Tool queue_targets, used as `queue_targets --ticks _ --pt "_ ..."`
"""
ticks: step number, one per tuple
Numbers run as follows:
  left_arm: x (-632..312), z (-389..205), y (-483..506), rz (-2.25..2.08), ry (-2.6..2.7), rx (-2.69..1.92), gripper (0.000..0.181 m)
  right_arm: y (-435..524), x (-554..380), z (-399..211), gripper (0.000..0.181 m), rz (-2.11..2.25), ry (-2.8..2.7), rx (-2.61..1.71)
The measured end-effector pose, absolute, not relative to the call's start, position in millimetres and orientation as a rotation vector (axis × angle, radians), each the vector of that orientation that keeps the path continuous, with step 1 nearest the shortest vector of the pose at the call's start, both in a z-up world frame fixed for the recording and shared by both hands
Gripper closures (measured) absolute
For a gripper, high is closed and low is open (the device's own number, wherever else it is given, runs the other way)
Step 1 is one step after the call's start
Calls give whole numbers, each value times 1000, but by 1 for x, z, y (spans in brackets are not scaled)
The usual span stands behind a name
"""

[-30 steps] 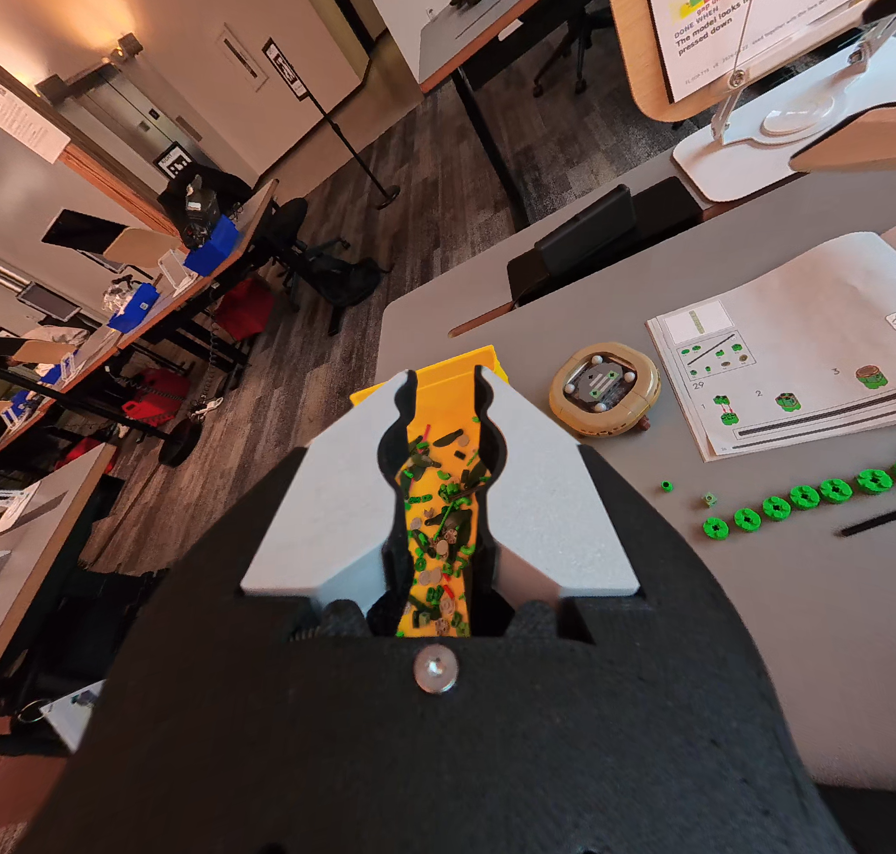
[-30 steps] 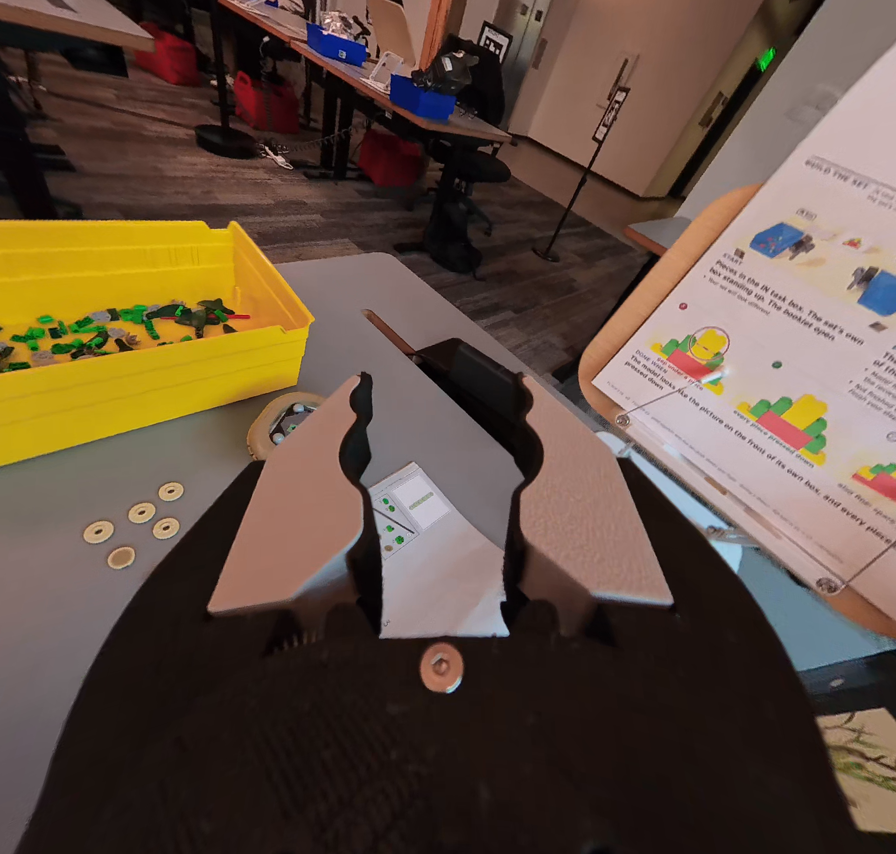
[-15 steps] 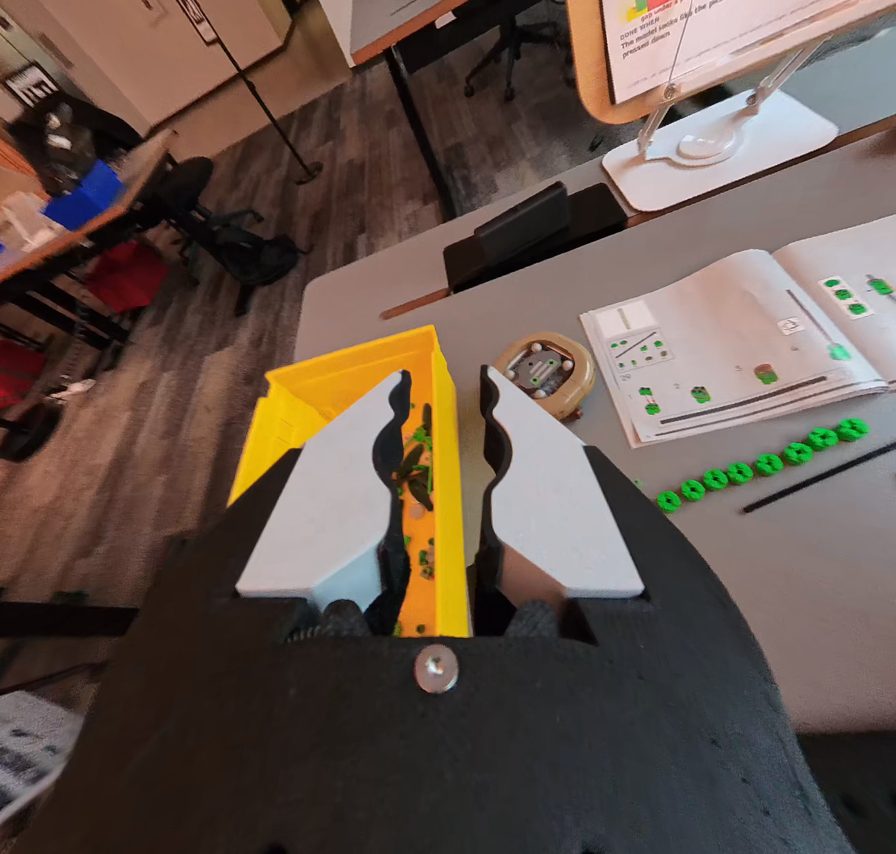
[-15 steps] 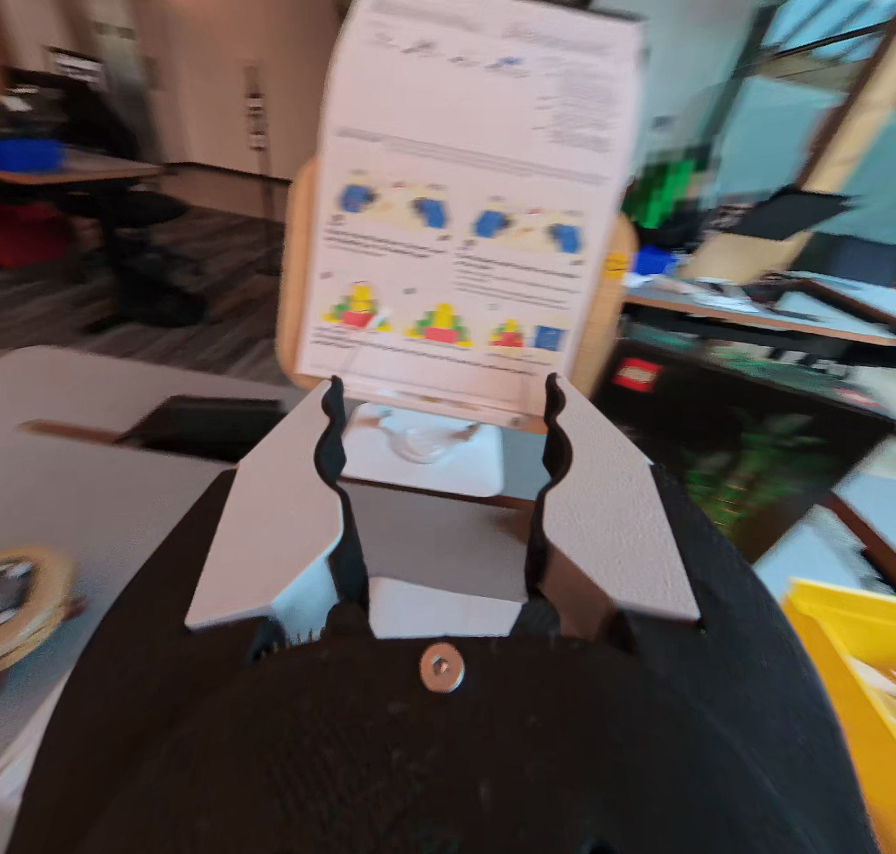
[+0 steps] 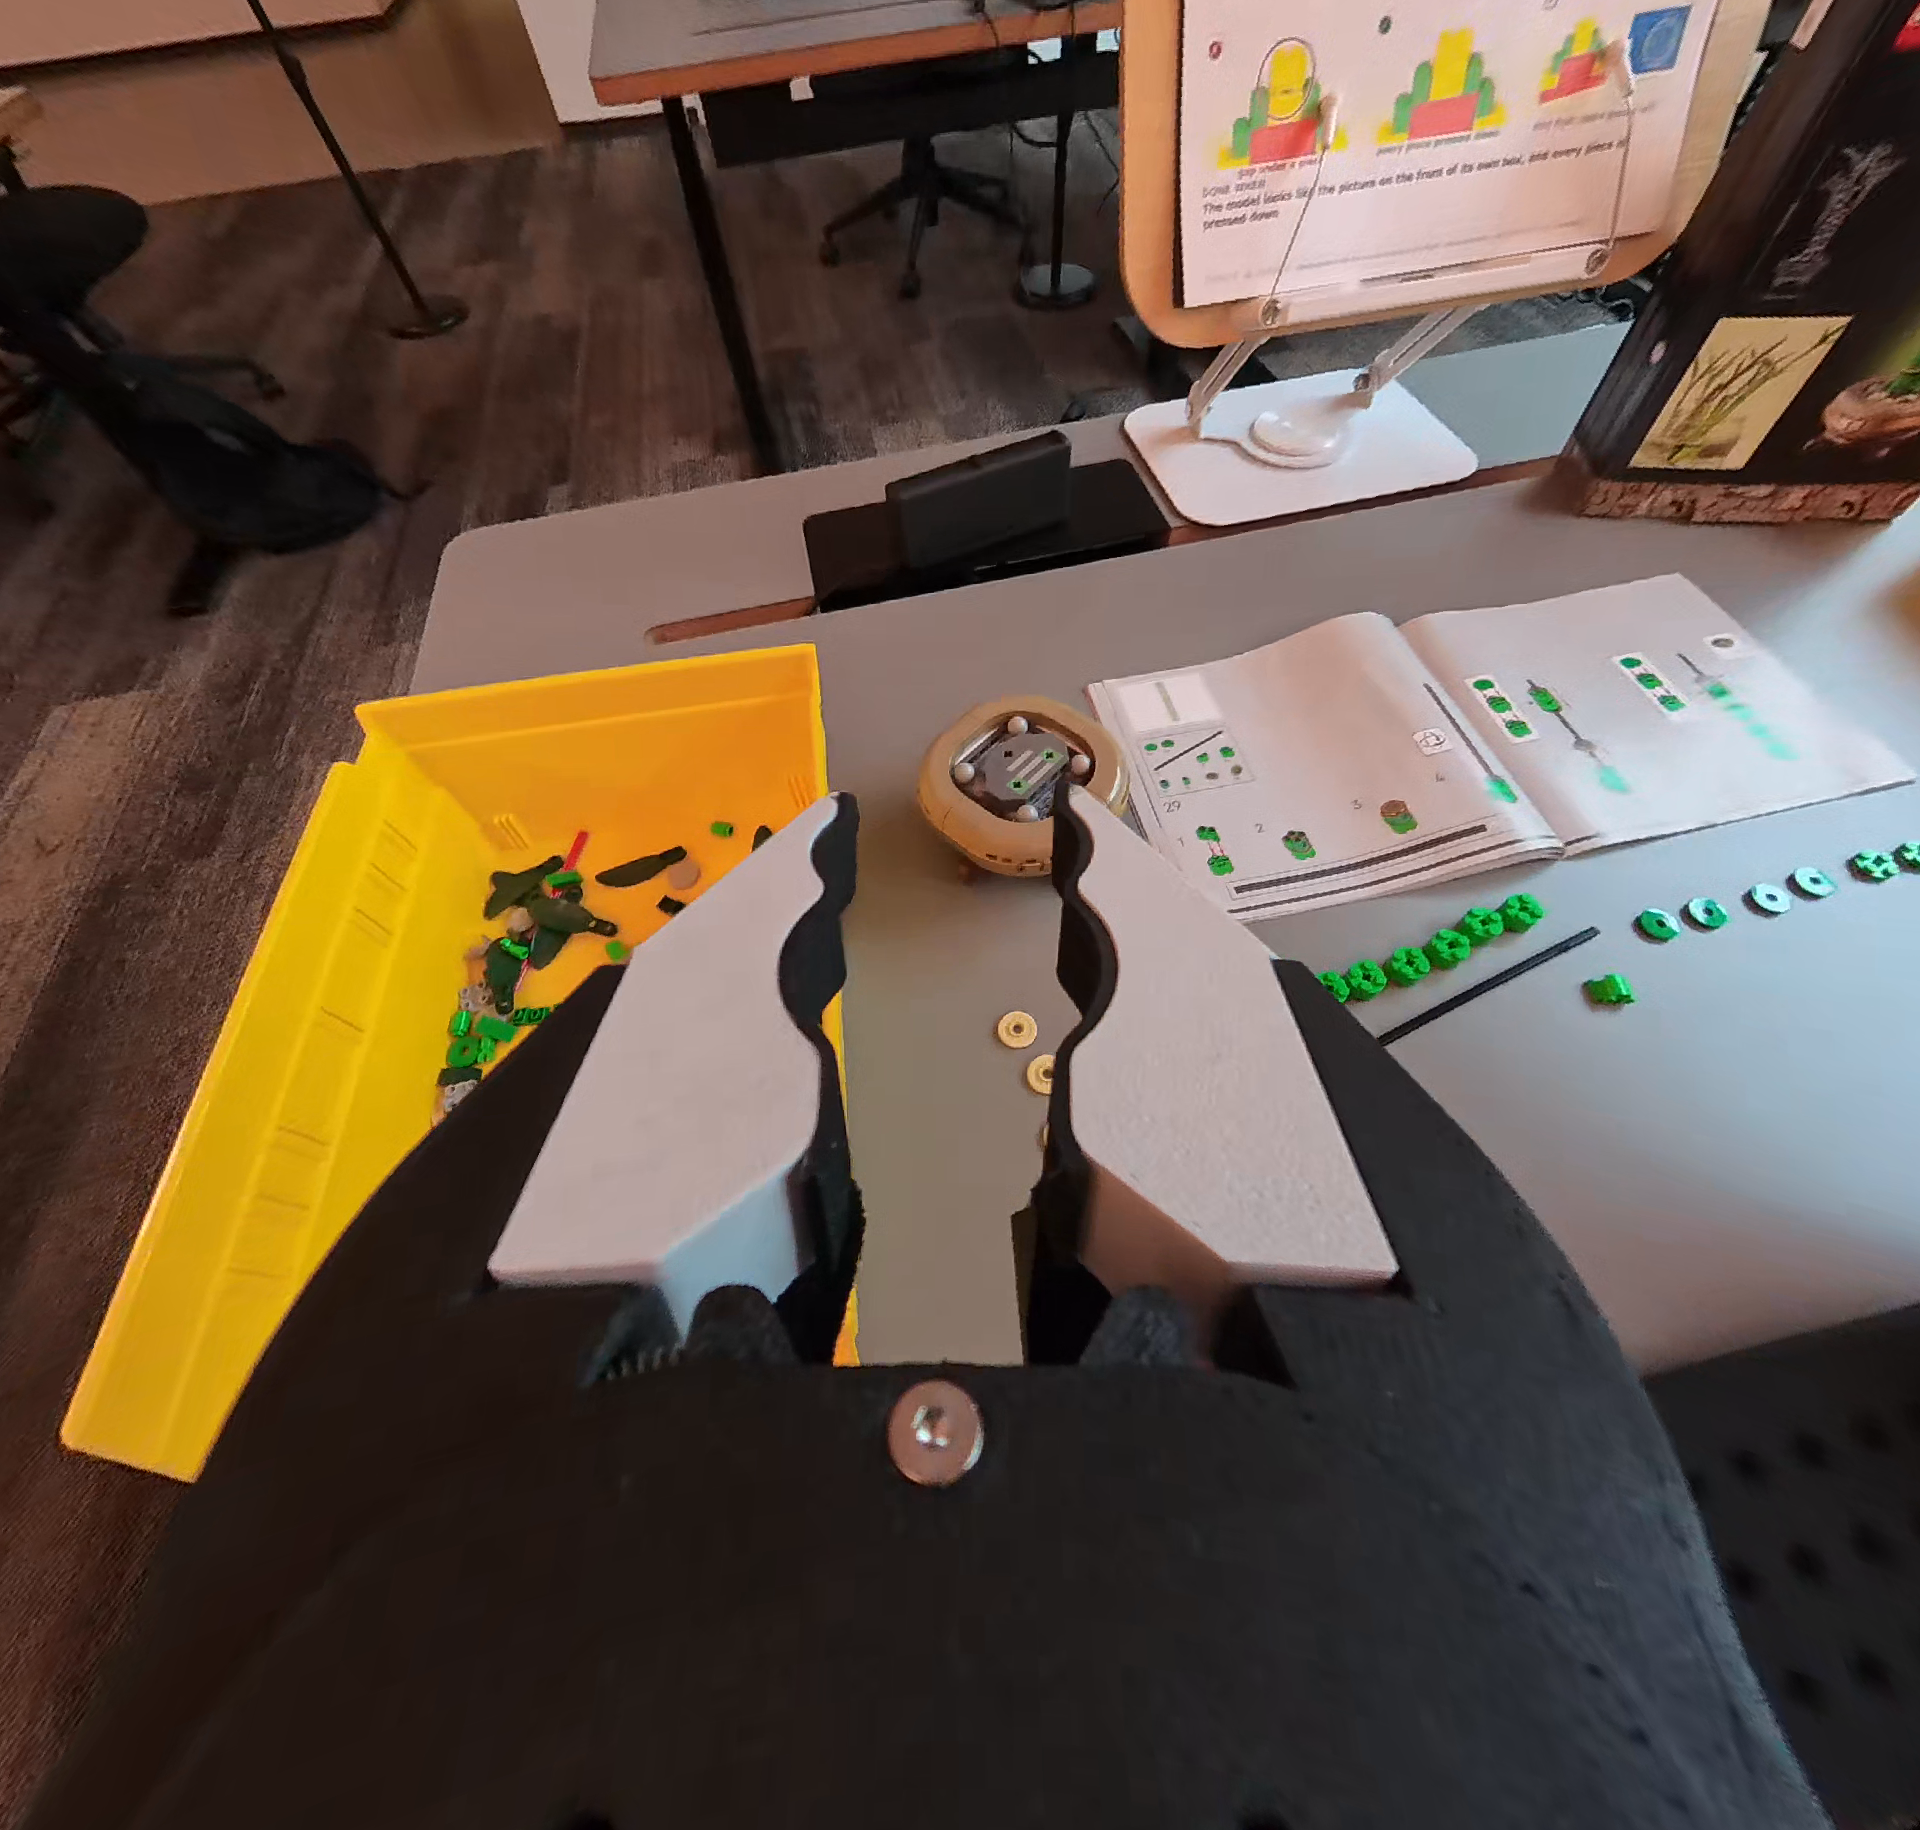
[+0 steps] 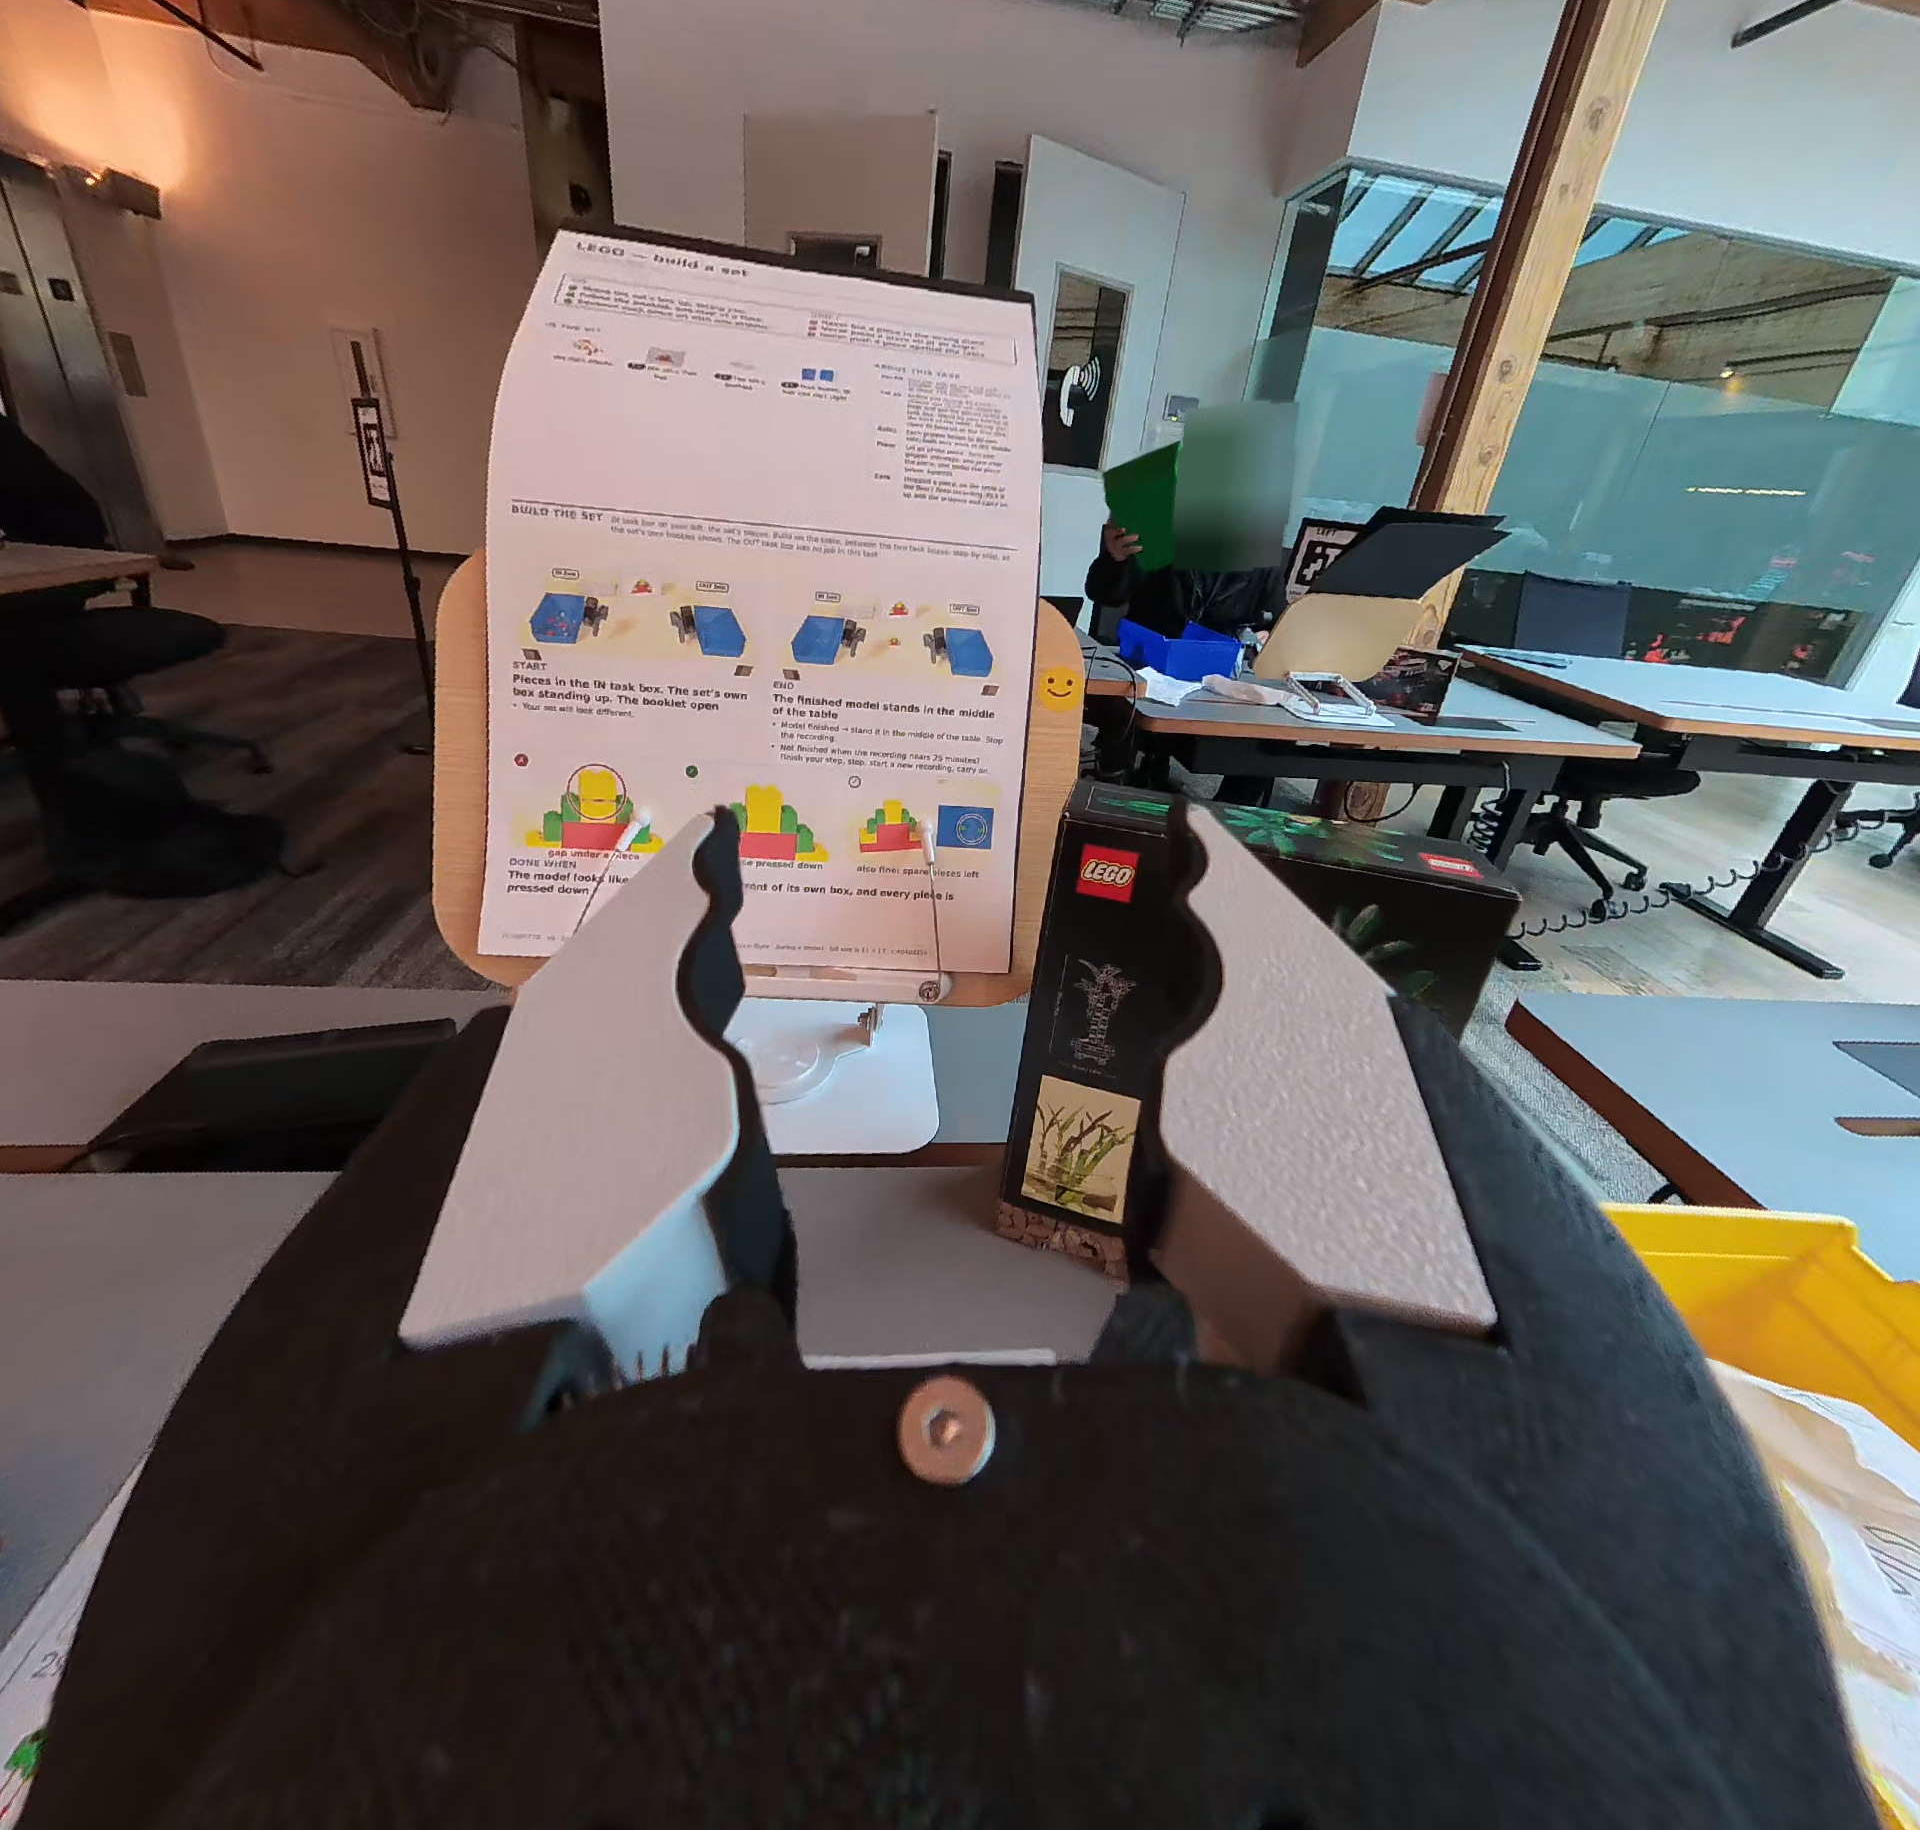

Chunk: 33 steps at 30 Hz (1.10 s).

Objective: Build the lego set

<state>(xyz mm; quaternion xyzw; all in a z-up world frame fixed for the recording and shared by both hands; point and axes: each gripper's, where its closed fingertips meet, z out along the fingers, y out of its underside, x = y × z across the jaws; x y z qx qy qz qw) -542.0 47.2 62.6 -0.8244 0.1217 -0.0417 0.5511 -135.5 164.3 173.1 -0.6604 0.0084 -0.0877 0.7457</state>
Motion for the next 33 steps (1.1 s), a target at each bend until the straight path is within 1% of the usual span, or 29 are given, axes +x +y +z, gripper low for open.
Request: queue_targets --ticks 8,14,18,19,22,26,29,33 --pt "-544 64 41 -58 303 -1944 146 167 -142 170 100 -188 -2 -1459" --pt "-550 81 31 -73 297 -1869 145 169 -148 165 100 -176 -44 -1482" --pt "-555 102 11 -14 314 -1697 145 154 -164 175 100 -48 -173 -1486" --pt "-559 103 4 19 323 -1664 143 144 -168 183 101 6 -198 -1460" --pt "-568 90 -10 97 361 -1656 136 113 -173 212 102 84 -287 -1357" --pt "-564 53 -19 32 436 -1748 129 88 -184 232 107 193 -443 -1310" --pt "-556 37 -19 -14 475 -1761 129 81 -187 218 108 273 -567 -1366" --pt "-536 28 -12 -36 551 -1752 130 88 -165 176 104 262 -624 -1520"
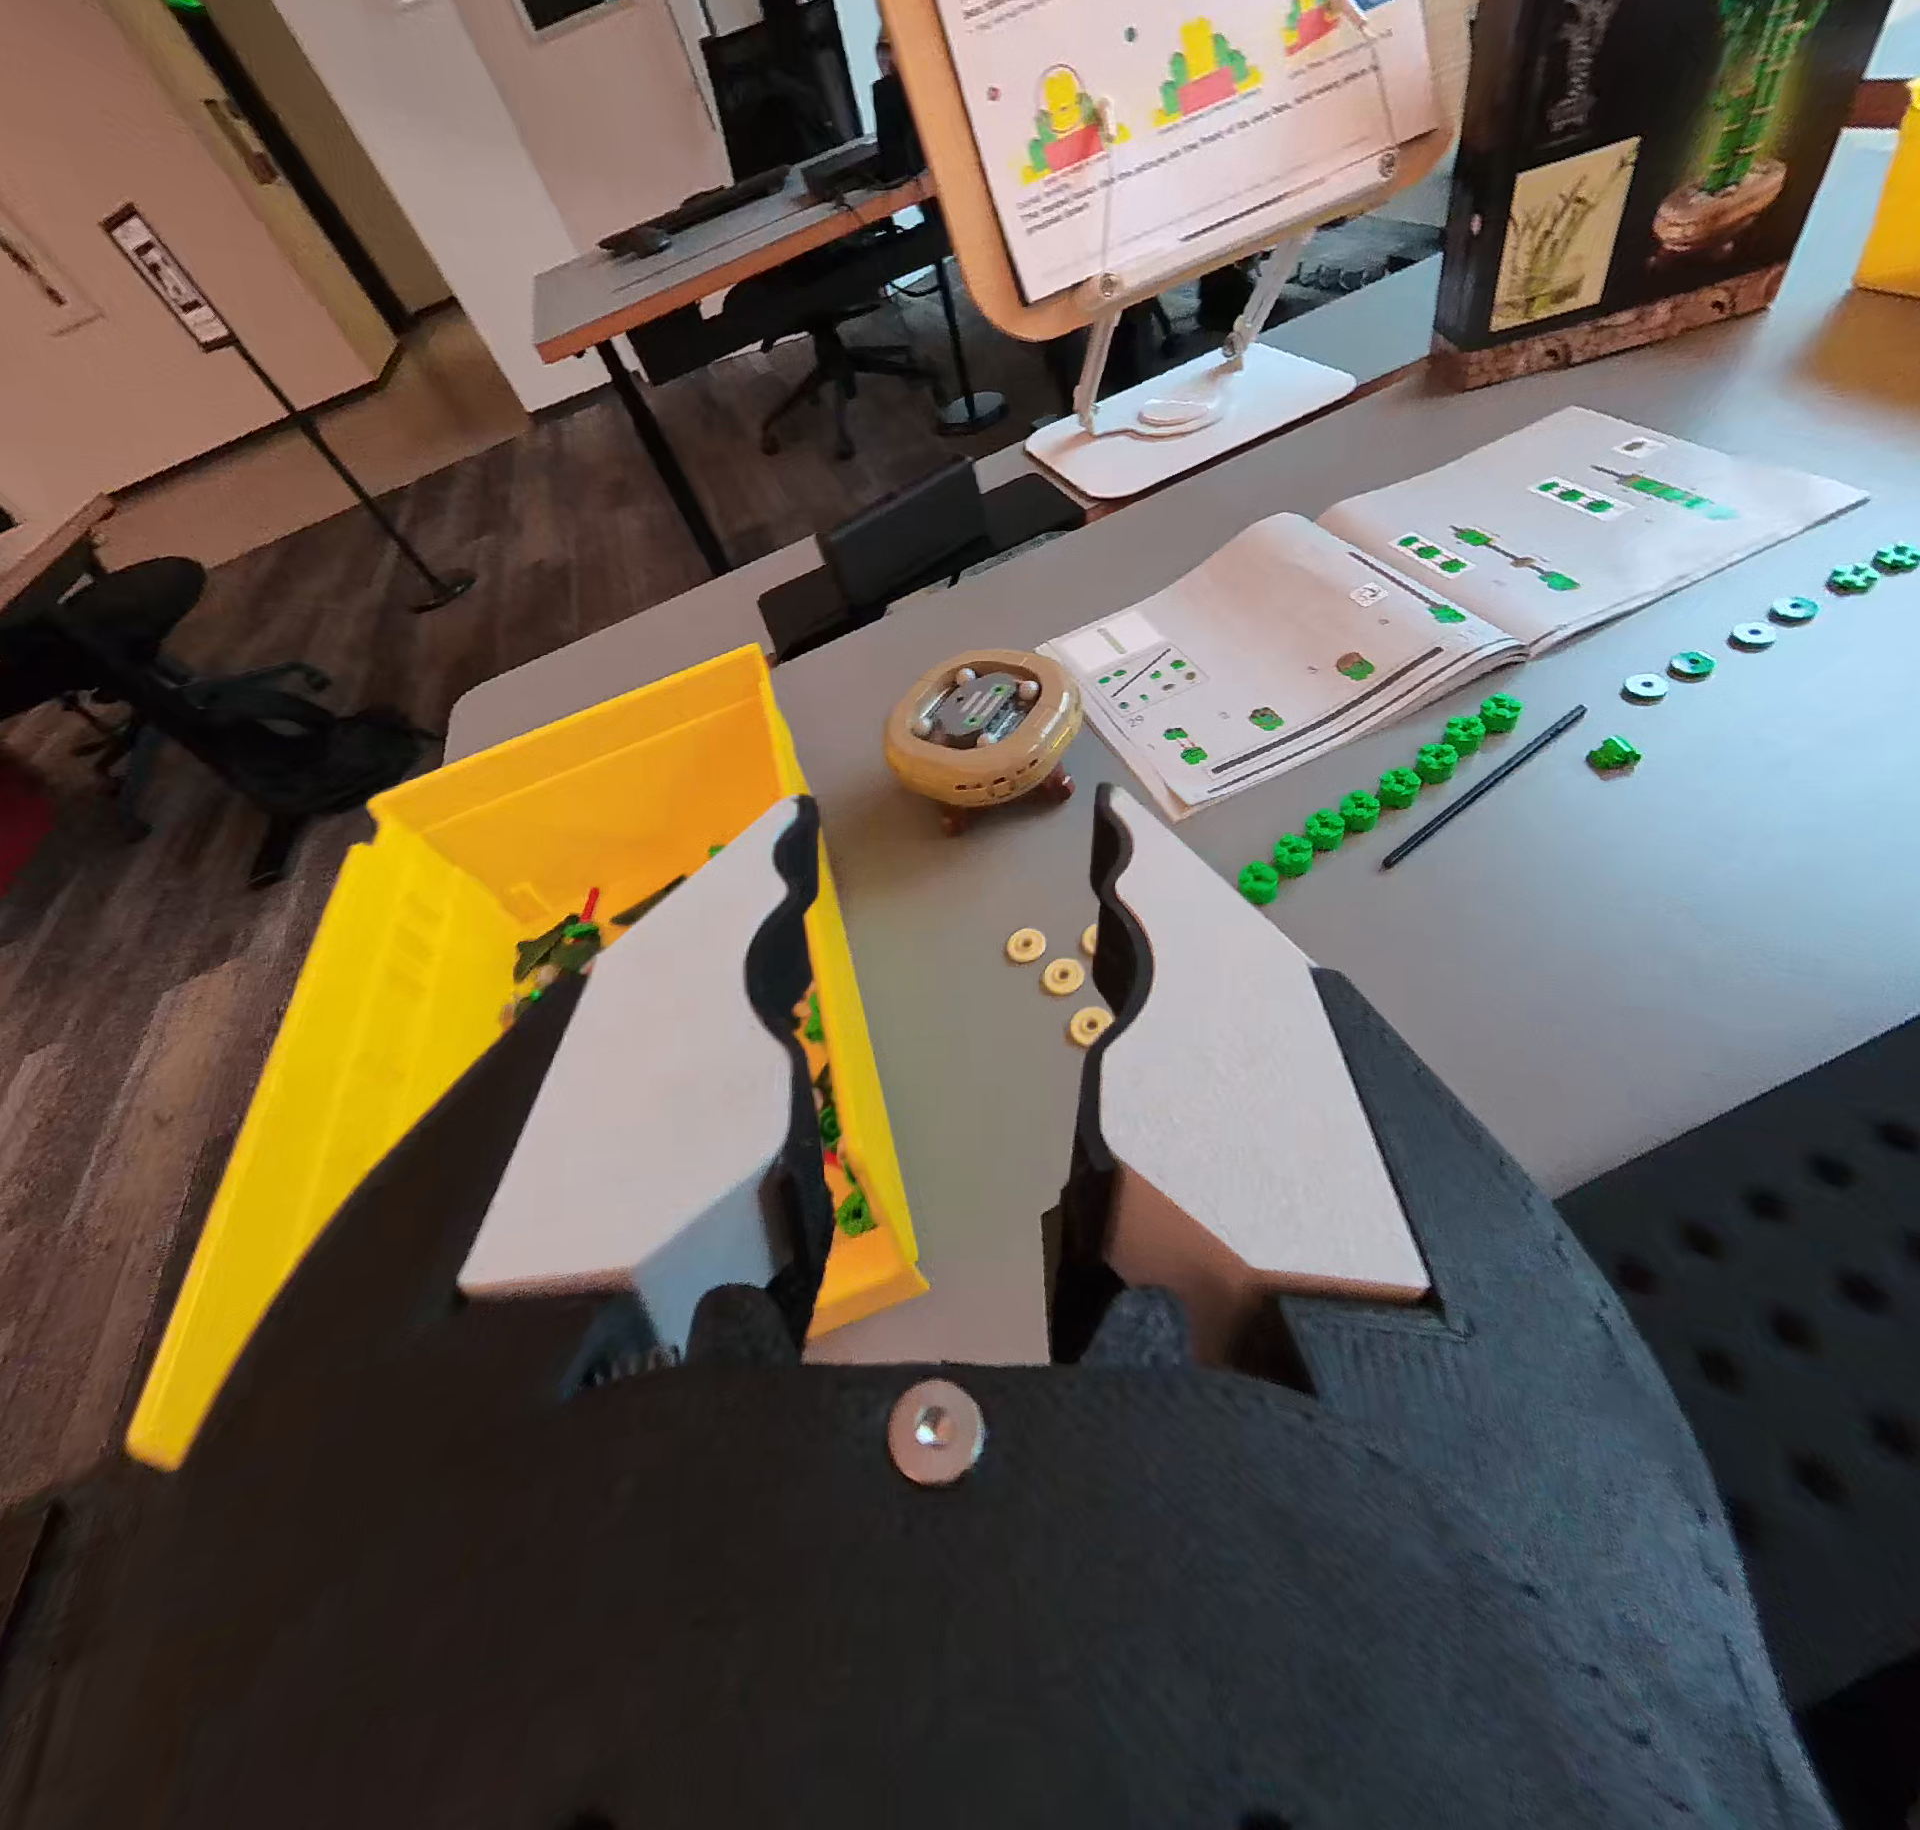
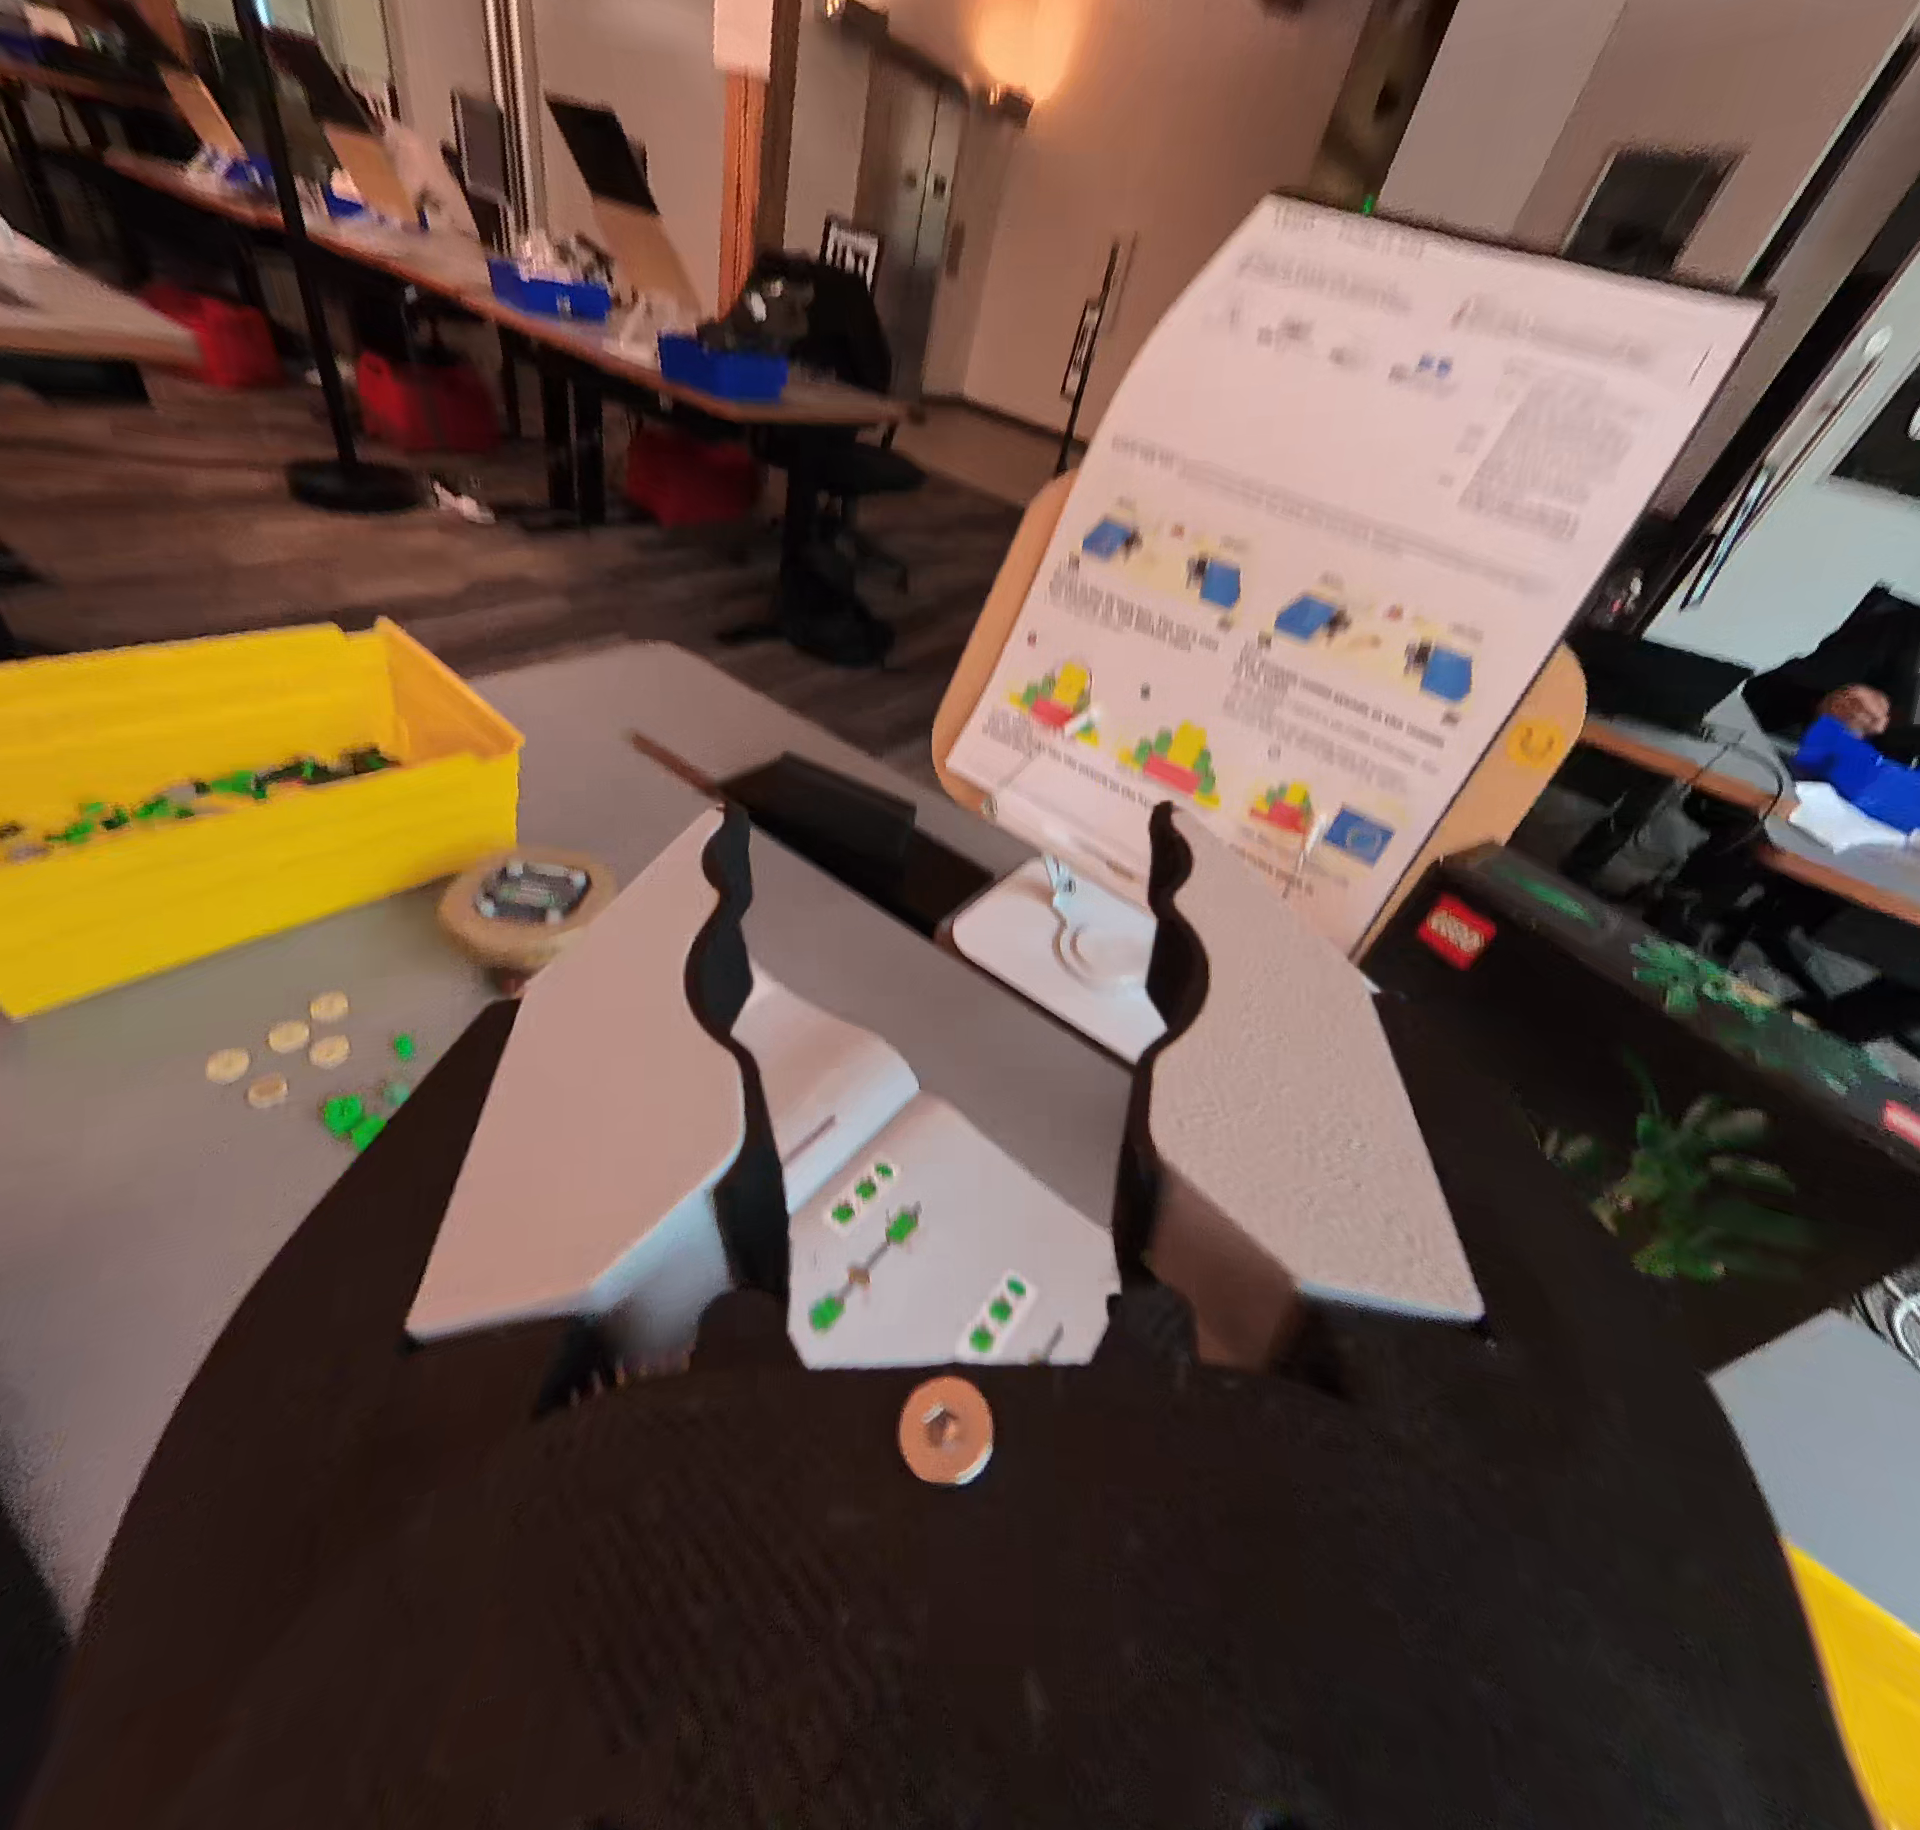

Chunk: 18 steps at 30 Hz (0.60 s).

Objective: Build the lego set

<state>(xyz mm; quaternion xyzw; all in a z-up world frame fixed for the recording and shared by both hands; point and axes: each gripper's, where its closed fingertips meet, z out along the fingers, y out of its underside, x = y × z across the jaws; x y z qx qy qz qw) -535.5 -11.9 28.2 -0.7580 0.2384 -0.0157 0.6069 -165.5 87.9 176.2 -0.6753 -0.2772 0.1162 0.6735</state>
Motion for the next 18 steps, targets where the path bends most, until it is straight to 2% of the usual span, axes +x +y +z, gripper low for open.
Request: queue_targets --ticks 3,8,13,18 --pt "-515 40 -3 -67 582 -1723 130 92 -147 159 104 247 -624 -1572" --pt "-465 96 22 -151 603 -1546 135 99 -123 156 104 278 -565 -1573" --pt "-442 134 59 53 655 -1520 134 109 -92 152 103 251 -494 -1588" --pt "-399 165 65 -52 716 -1463 138 115 -74 150 103 303 -456 -1581"
